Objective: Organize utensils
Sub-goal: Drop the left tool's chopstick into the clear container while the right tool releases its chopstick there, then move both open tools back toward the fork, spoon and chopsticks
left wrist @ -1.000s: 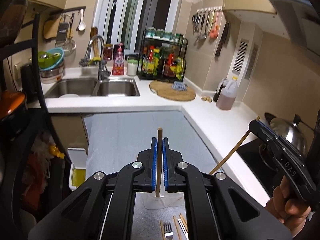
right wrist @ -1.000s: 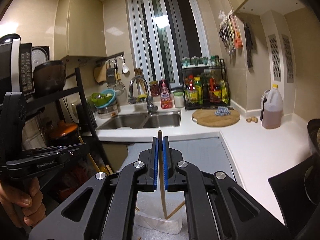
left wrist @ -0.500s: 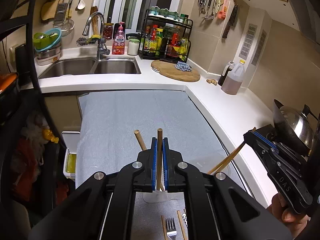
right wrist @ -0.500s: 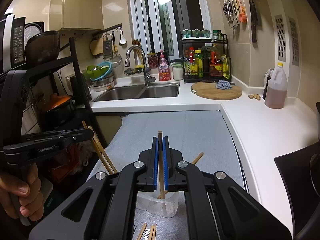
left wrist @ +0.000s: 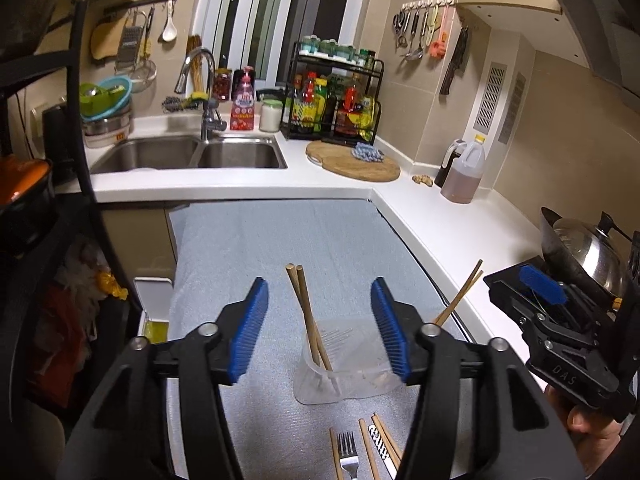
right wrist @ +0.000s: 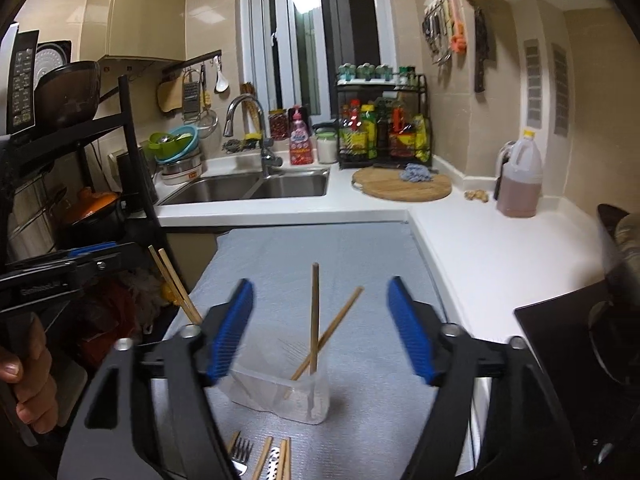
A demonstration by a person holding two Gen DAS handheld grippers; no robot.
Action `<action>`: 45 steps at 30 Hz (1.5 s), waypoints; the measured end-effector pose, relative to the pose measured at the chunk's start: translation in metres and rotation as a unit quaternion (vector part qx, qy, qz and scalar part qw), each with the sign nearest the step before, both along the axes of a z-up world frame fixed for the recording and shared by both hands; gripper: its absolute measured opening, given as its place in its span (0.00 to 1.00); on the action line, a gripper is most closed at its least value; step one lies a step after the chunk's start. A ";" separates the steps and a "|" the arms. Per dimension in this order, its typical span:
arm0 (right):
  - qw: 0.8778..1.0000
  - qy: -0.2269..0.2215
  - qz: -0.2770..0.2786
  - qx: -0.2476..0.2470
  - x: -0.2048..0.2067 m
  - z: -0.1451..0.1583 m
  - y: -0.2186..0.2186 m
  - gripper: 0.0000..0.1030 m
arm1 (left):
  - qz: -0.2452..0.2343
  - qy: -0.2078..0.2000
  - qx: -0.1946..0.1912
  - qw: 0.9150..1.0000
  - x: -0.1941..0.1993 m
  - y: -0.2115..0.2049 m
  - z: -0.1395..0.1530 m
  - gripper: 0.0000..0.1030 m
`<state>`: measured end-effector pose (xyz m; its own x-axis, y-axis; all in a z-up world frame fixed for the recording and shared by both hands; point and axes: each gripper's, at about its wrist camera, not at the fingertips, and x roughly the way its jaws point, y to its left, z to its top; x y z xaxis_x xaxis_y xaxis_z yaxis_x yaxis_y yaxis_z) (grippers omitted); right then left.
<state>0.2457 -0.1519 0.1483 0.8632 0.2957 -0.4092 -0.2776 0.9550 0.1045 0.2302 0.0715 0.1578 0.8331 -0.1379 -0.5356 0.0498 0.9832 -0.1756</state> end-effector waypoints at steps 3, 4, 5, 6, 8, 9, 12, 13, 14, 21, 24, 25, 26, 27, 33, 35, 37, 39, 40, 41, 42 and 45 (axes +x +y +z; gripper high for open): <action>0.999 -0.024 -0.023 -0.010 -0.021 0.007 -0.007 0.95 | 0.005 -0.019 0.012 1.000 -0.021 -0.002 0.007 0.68; 0.999 -0.030 -0.027 -0.014 -0.028 0.008 -0.008 0.95 | 0.005 -0.024 0.015 1.000 -0.028 -0.002 0.008 0.70; 0.999 -0.033 -0.027 -0.020 -0.036 0.009 -0.009 0.95 | 0.007 -0.028 0.018 0.999 -0.037 -0.003 0.009 0.76; 0.999 -0.034 -0.027 -0.026 -0.044 0.010 -0.010 0.95 | 0.010 -0.032 0.020 0.999 -0.044 -0.003 0.010 0.81; 0.998 -0.033 -0.032 -0.037 -0.059 0.009 -0.014 0.95 | 0.018 -0.042 0.022 0.999 -0.063 -0.002 0.009 0.86; 0.998 -0.032 -0.036 -0.041 -0.066 0.008 -0.015 0.95 | 0.023 -0.044 0.024 0.998 -0.070 -0.002 0.007 0.90; 0.998 -0.022 -0.040 -0.047 -0.089 0.001 -0.020 0.95 | 0.032 -0.047 0.022 0.998 -0.095 -0.002 -0.001 0.93; 0.998 -0.017 -0.042 -0.044 -0.097 -0.003 -0.023 0.95 | 0.029 -0.045 0.017 0.998 -0.103 -0.002 -0.006 0.93; 0.998 -0.011 -0.045 -0.039 -0.105 -0.008 -0.027 0.95 | 0.030 -0.040 0.015 0.999 -0.111 -0.003 -0.012 0.92; 0.997 0.018 -0.065 -0.030 -0.157 -0.049 -0.041 0.95 | 0.062 -0.035 0.041 0.997 -0.161 -0.012 -0.053 0.92; 0.997 0.024 -0.067 -0.032 -0.175 -0.065 -0.044 0.95 | 0.069 -0.043 0.061 0.995 -0.180 -0.021 -0.067 0.92; 0.997 0.026 -0.065 -0.032 -0.179 -0.068 -0.045 0.95 | 0.068 -0.045 0.063 0.995 -0.185 -0.024 -0.070 0.92; 0.997 0.027 -0.060 -0.029 -0.184 -0.072 -0.046 0.95 | 0.067 -0.046 0.063 0.995 -0.189 -0.026 -0.073 0.92; 0.998 0.028 -0.058 -0.027 -0.188 -0.075 -0.047 0.95 | 0.065 -0.049 0.062 0.995 -0.194 -0.029 -0.077 0.92; 0.998 0.029 -0.042 -0.024 -0.210 -0.089 -0.045 0.95 | 0.066 -0.067 0.062 0.994 -0.212 -0.040 -0.090 0.92; 0.999 0.036 -0.033 -0.021 -0.213 -0.096 -0.042 0.95 | 0.065 -0.069 0.059 0.994 -0.215 -0.042 -0.096 0.88; 0.999 0.042 -0.022 -0.021 -0.217 -0.103 -0.038 0.95 | 0.067 -0.065 0.054 0.994 -0.217 -0.043 -0.104 0.82; 0.998 0.054 -0.014 -0.027 -0.219 -0.114 -0.033 0.95 | 0.070 -0.053 0.050 0.995 -0.218 -0.045 -0.116 0.71; 0.998 0.063 -0.008 -0.028 -0.219 -0.120 -0.031 0.94 | 0.069 -0.046 0.051 0.995 -0.217 -0.045 -0.122 0.68; 0.997 0.072 -0.002 -0.029 -0.219 -0.126 -0.029 0.94 | 0.067 -0.039 0.051 0.996 -0.216 -0.046 -0.127 0.65; 0.996 0.080 0.000 -0.031 -0.220 -0.132 -0.026 0.92 | 0.066 -0.034 0.050 0.996 -0.216 -0.047 -0.131 0.65; 0.994 0.102 -0.001 -0.037 -0.220 -0.151 -0.020 0.85 | 0.061 -0.026 0.042 0.997 -0.218 -0.049 -0.141 0.65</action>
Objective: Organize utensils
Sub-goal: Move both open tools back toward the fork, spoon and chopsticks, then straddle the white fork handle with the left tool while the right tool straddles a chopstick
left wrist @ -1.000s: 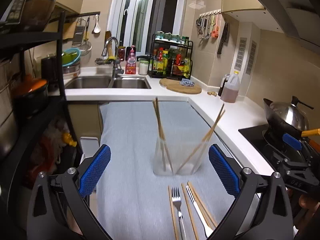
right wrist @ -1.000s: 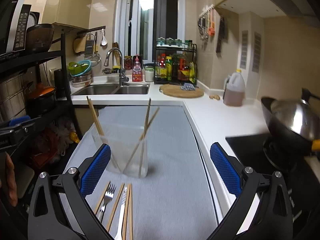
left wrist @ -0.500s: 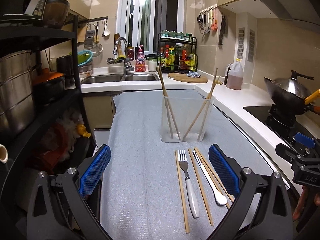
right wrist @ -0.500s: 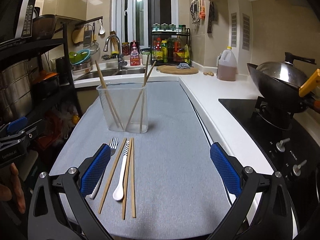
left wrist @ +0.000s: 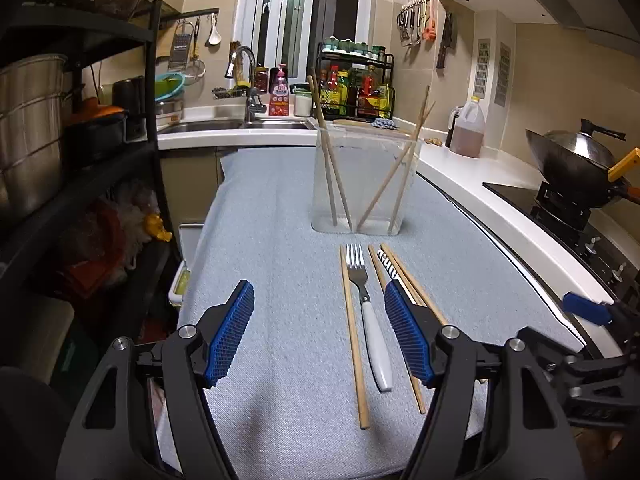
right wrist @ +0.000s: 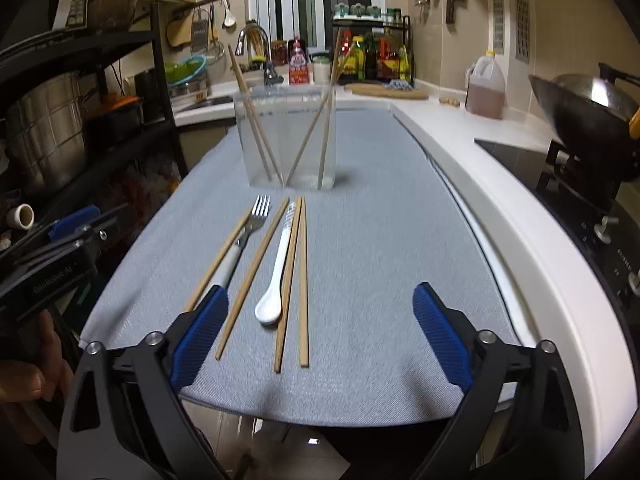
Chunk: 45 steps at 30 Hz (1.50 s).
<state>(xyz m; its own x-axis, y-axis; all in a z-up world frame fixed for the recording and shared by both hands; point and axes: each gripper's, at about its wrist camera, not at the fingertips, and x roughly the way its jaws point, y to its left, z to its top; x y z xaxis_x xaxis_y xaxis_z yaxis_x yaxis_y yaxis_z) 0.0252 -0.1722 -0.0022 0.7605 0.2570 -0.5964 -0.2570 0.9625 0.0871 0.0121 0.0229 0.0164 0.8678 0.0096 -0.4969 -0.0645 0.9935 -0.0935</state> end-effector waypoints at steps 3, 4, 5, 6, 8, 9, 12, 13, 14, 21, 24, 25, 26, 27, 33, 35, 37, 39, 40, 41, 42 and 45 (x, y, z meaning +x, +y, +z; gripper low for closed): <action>1.000 0.010 0.002 -0.002 0.000 -0.014 0.002 0.82 | -0.015 0.004 0.004 1.000 -0.001 -0.006 -0.007 0.65; 1.000 0.013 0.002 -0.001 0.000 -0.018 0.002 0.80 | -0.021 0.008 0.004 1.000 -0.001 -0.007 -0.011 0.65; 1.000 0.015 0.001 0.000 0.001 -0.021 0.001 0.76 | -0.028 0.014 0.003 1.000 0.000 -0.009 -0.015 0.65; 1.000 0.019 0.001 0.002 0.003 -0.024 0.001 0.70 | -0.032 0.019 0.003 0.999 0.000 -0.010 -0.018 0.65; 1.000 0.029 0.004 0.004 0.005 -0.032 0.001 0.58 | -0.039 0.033 0.001 0.999 0.002 -0.013 -0.026 0.60; 0.999 0.034 0.007 0.006 0.007 -0.035 0.002 0.51 | -0.045 0.039 0.000 0.998 0.003 -0.014 -0.029 0.53; 0.999 0.047 0.017 0.011 0.012 -0.046 0.005 0.38 | -0.057 0.048 0.005 0.997 0.005 -0.021 -0.035 0.38; 0.998 0.050 0.019 0.012 0.013 -0.049 0.007 0.36 | -0.062 0.051 0.003 0.997 0.006 -0.023 -0.037 0.35; 0.998 0.055 0.022 0.014 0.015 -0.052 0.008 0.33 | -0.069 0.058 -0.002 0.996 0.008 -0.025 -0.040 0.30; 0.997 0.068 0.033 0.019 0.024 -0.068 0.011 0.17 | -0.071 0.090 -0.019 0.993 0.021 -0.033 -0.057 0.17; 0.997 0.064 0.034 0.020 0.026 -0.068 0.011 0.14 | -0.074 0.100 -0.023 0.992 0.025 -0.037 -0.062 0.17; 0.997 0.063 0.035 0.020 0.026 -0.068 0.011 0.14 | -0.074 0.103 -0.021 0.992 0.026 -0.039 -0.063 0.17; 0.997 0.062 0.036 0.020 0.026 -0.068 0.011 0.14 | -0.075 0.108 -0.022 0.991 0.028 -0.041 -0.065 0.17; 0.997 0.060 0.037 0.018 0.026 -0.069 0.012 0.13 | -0.074 0.112 -0.023 0.991 0.030 -0.042 -0.068 0.17; 0.998 0.053 0.038 0.011 0.025 -0.069 0.012 0.08 | -0.059 0.123 -0.006 0.991 0.036 -0.049 -0.075 0.18; 0.998 0.054 0.039 0.013 0.025 -0.069 0.011 0.07 | -0.055 0.121 -0.001 0.991 0.036 -0.051 -0.075 0.18; 0.998 0.056 0.040 0.013 0.026 -0.069 0.011 0.06 | -0.053 0.119 0.002 0.991 0.037 -0.052 -0.075 0.18; 0.998 0.056 0.039 0.013 0.024 -0.068 0.011 0.06 | -0.051 0.118 0.006 0.992 0.039 -0.054 -0.075 0.18; 0.998 0.057 0.037 0.014 0.024 -0.068 0.010 0.06 | -0.051 0.118 0.008 0.992 0.039 -0.055 -0.075 0.18; 0.998 0.057 0.036 0.013 0.024 -0.068 0.010 0.06 | -0.050 0.117 0.011 0.992 0.040 -0.056 -0.075 0.18; 0.998 0.057 0.035 0.012 0.023 -0.068 0.010 0.06 | -0.050 0.117 0.012 0.992 0.041 -0.057 -0.075 0.18; 0.998 0.059 0.034 0.009 0.023 -0.068 0.010 0.06 | -0.050 0.118 0.015 0.992 0.041 -0.057 -0.075 0.17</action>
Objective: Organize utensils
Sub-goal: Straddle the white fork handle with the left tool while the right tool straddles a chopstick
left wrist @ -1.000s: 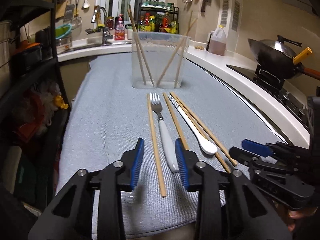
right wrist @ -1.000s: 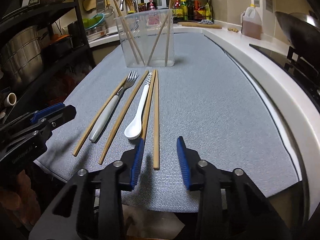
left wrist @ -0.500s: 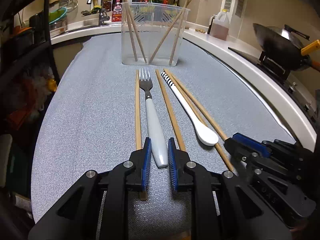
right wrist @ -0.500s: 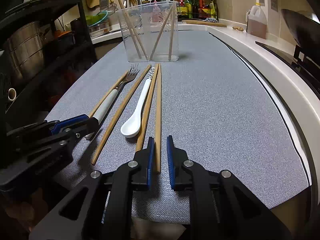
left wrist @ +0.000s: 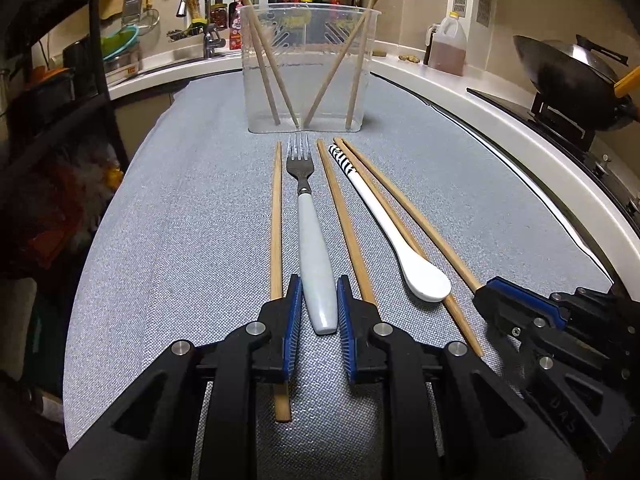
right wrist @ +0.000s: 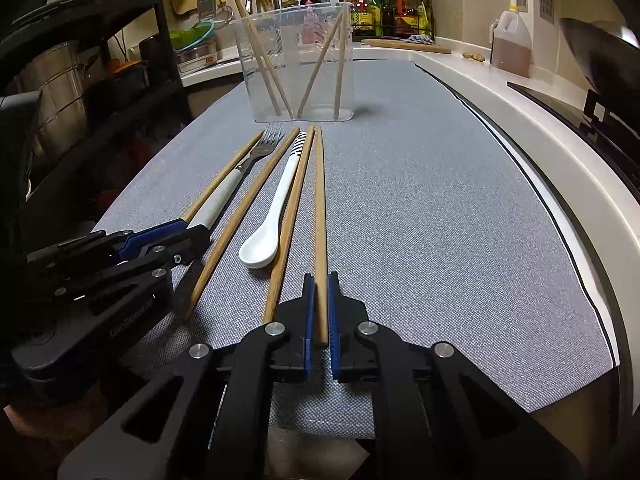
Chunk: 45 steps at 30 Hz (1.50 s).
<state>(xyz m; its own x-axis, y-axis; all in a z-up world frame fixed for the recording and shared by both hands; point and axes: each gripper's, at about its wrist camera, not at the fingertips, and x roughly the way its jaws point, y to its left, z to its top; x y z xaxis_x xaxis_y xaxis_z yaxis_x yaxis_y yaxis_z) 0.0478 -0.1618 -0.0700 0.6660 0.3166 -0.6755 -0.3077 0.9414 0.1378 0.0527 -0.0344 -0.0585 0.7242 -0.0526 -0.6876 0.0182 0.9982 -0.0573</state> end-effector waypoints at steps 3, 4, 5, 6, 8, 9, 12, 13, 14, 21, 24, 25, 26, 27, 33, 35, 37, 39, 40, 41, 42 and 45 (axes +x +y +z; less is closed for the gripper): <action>1.000 0.004 -0.002 0.000 0.001 0.000 -0.001 0.06 | 0.009 0.004 -0.006 1.000 -0.004 0.007 0.001 0.17; 1.000 0.005 -0.003 -0.001 0.001 0.000 -0.002 0.06 | 0.011 0.006 -0.012 1.000 -0.006 0.010 0.002 0.17; 1.000 0.005 -0.004 -0.001 0.000 0.000 -0.003 0.07 | 0.010 0.010 -0.020 1.000 -0.010 0.012 0.001 0.17; 1.000 0.005 -0.005 0.000 0.000 0.000 -0.005 0.07 | 0.007 0.009 -0.020 1.000 -0.013 0.012 0.001 0.17; 1.000 0.006 -0.008 0.004 0.000 -0.001 -0.007 0.08 | -0.001 0.007 -0.014 1.000 -0.015 0.008 0.001 0.17; 1.000 0.007 -0.010 0.006 0.001 -0.001 -0.007 0.08 | -0.002 0.006 -0.013 1.000 -0.014 0.007 0.000 0.17; 1.000 0.004 -0.009 0.002 0.002 -0.001 -0.005 0.09 | 0.001 0.003 -0.012 1.000 -0.008 0.006 0.000 0.17; 1.000 0.004 -0.008 0.002 0.002 -0.001 -0.004 0.09 | 0.004 0.002 -0.013 1.000 -0.006 0.006 0.000 0.17; 1.000 0.003 -0.008 0.003 0.003 -0.001 -0.004 0.10 | 0.005 0.002 -0.012 1.000 -0.004 0.005 0.000 0.17; 1.000 0.002 -0.008 0.004 0.003 -0.002 -0.003 0.10 | 0.008 -0.002 -0.010 1.000 0.000 0.001 0.000 0.25; 1.000 0.000 -0.008 0.002 0.003 -0.002 -0.003 0.11 | 0.012 0.000 -0.010 1.000 0.003 0.002 -0.001 0.27; 1.000 0.000 -0.007 0.001 0.003 -0.002 -0.002 0.12 | 0.013 0.000 -0.012 1.000 0.004 0.003 -0.001 0.28; 1.000 -0.002 -0.007 0.001 0.003 -0.002 -0.001 0.13 | 0.014 0.000 -0.011 1.000 0.005 0.003 -0.001 0.28; 1.000 -0.003 -0.007 -0.001 0.003 -0.002 -0.001 0.13 | 0.014 -0.001 -0.009 1.000 0.005 0.003 -0.001 0.28; 1.000 -0.006 -0.006 -0.005 0.002 -0.002 0.001 0.13 | 0.016 -0.003 -0.002 1.000 0.010 0.001 -0.002 0.28; 1.000 -0.007 -0.006 -0.006 0.002 -0.002 0.001 0.13 | 0.016 -0.003 0.001 1.000 0.011 0.000 -0.002 0.28; 1.000 -0.008 -0.005 -0.007 0.002 -0.002 0.001 0.13 | 0.016 -0.003 0.001 1.000 0.011 0.000 -0.002 0.28; 1.000 -0.008 -0.004 -0.009 0.003 -0.002 0.002 0.12 | 0.016 -0.003 0.001 1.000 0.011 0.000 -0.002 0.27; 1.000 -0.009 -0.003 -0.010 0.003 -0.002 0.002 0.12 | 0.016 -0.003 0.001 1.000 0.011 0.000 -0.002 0.27; 1.000 -0.009 -0.002 -0.011 0.003 -0.001 0.002 0.10 | 0.017 -0.002 0.000 1.000 0.012 0.000 -0.002 0.26; 1.000 -0.008 -0.002 -0.012 0.003 -0.001 0.002 0.08 | 0.018 -0.002 0.001 1.000 0.012 0.000 -0.002 0.24; 1.000 0.003 -0.004 -0.007 0.004 0.001 0.001 0.06 | 0.017 0.002 -0.007 1.000 0.012 0.002 -0.001 0.18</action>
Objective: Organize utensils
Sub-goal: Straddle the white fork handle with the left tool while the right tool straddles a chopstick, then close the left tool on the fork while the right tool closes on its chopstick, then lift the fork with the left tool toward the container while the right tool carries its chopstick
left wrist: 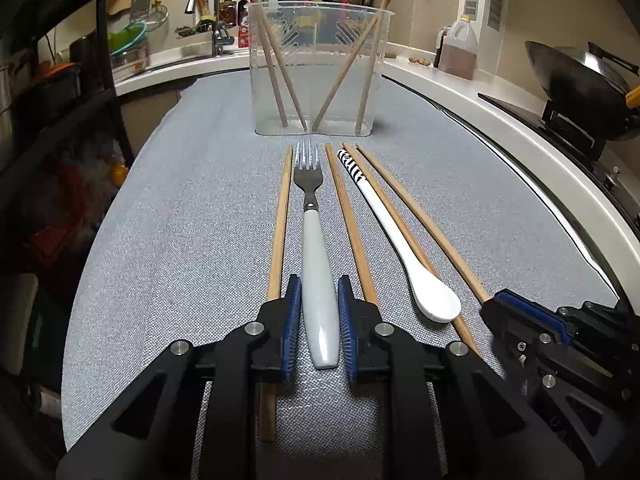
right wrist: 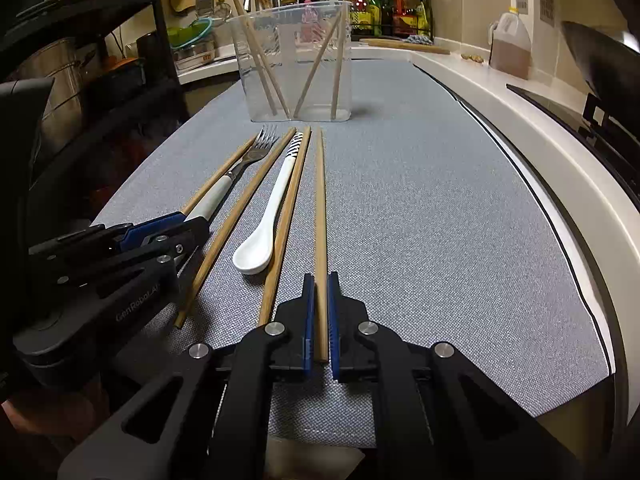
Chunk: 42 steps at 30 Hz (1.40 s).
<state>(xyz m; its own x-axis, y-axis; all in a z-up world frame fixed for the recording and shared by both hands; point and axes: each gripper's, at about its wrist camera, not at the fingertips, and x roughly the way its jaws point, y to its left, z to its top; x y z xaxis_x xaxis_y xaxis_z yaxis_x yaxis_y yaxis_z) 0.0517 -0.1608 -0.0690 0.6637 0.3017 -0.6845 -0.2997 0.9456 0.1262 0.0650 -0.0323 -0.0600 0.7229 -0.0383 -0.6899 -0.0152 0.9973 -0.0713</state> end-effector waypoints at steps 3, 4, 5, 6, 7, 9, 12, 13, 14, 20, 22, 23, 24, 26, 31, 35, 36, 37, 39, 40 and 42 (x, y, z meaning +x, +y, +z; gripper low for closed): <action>1.000 -0.004 -0.001 0.000 -0.004 0.008 0.000 0.06 | -0.005 -0.002 -0.011 1.000 -0.002 0.003 0.004 0.18; 1.000 -0.008 0.000 -0.001 -0.006 0.011 0.000 0.06 | -0.007 -0.005 -0.011 1.000 -0.004 0.003 0.006 0.18; 1.000 -0.012 -0.001 -0.002 -0.008 0.016 0.000 0.06 | -0.009 -0.011 -0.012 1.000 -0.006 0.004 0.009 0.17; 1.000 -0.014 -0.002 -0.001 -0.010 0.020 0.000 0.06 | -0.011 -0.015 -0.014 1.000 -0.009 0.005 0.012 0.17; 1.000 -0.018 -0.003 -0.001 -0.012 0.024 -0.001 0.06 | -0.012 -0.019 -0.015 1.000 -0.012 0.006 0.015 0.17; 1.000 -0.025 -0.005 -0.003 -0.016 0.031 -0.002 0.06 | -0.013 -0.024 -0.017 0.999 -0.016 0.008 0.017 0.17; 0.999 -0.037 -0.007 -0.005 -0.022 0.042 -0.003 0.06 | -0.015 -0.034 -0.020 0.999 -0.023 0.012 0.023 0.17; 0.999 -0.043 -0.008 -0.007 -0.024 0.047 -0.003 0.06 | -0.016 -0.037 -0.021 0.999 -0.025 0.012 0.025 0.17; 0.999 -0.047 -0.009 -0.007 -0.026 0.050 -0.004 0.06 | -0.017 -0.045 -0.021 0.999 -0.028 0.013 0.029 0.17; 0.997 -0.078 -0.015 -0.001 -0.031 0.076 -0.010 0.06 | -0.020 -0.081 -0.019 0.996 -0.037 0.018 0.043 0.17; 0.996 -0.088 -0.017 0.002 -0.031 0.085 -0.013 0.06 | -0.019 -0.090 -0.019 0.996 -0.038 0.020 0.047 0.17; 0.995 -0.093 -0.017 0.004 -0.031 0.089 -0.014 0.06 | -0.019 -0.095 -0.020 0.995 -0.038 0.021 0.049 0.17; 0.995 -0.098 -0.017 0.005 -0.031 0.094 -0.015 0.06 | -0.018 -0.098 -0.021 0.995 -0.039 0.022 0.051 0.17; 0.994 -0.109 -0.016 0.009 -0.031 0.102 -0.017 0.06 | -0.016 -0.105 -0.023 0.994 -0.040 0.024 0.054 0.17; 0.991 -0.132 -0.016 0.018 -0.025 0.122 -0.021 0.06 | -0.014 -0.112 -0.029 0.993 -0.040 0.027 0.061 0.17; 0.989 -0.148 -0.016 0.027 -0.017 0.139 -0.022 0.06 | -0.015 -0.117 -0.034 0.992 -0.035 0.031 0.072 0.17; 0.988 -0.152 -0.015 0.030 -0.014 0.144 -0.023 0.06 | -0.015 -0.119 -0.034 0.992 -0.034 0.032 0.076 0.17; 0.987 -0.155 -0.015 0.031 -0.012 0.148 -0.023 0.06 | -0.016 -0.121 -0.035 0.992 -0.032 0.033 0.080 0.17; 0.986 -0.160 -0.015 0.036 -0.007 0.157 -0.023 0.06 | -0.016 -0.123 -0.038 0.992 -0.030 0.035 0.088 0.17; 0.986 -0.163 -0.015 0.039 -0.005 0.160 -0.023 0.06 | -0.016 -0.125 -0.039 0.991 -0.028 0.036 0.091 0.17; 0.985 -0.166 -0.013 0.044 0.000 0.167 -0.024 0.06 | -0.020 -0.129 -0.038 0.991 -0.025 0.037 0.100 0.17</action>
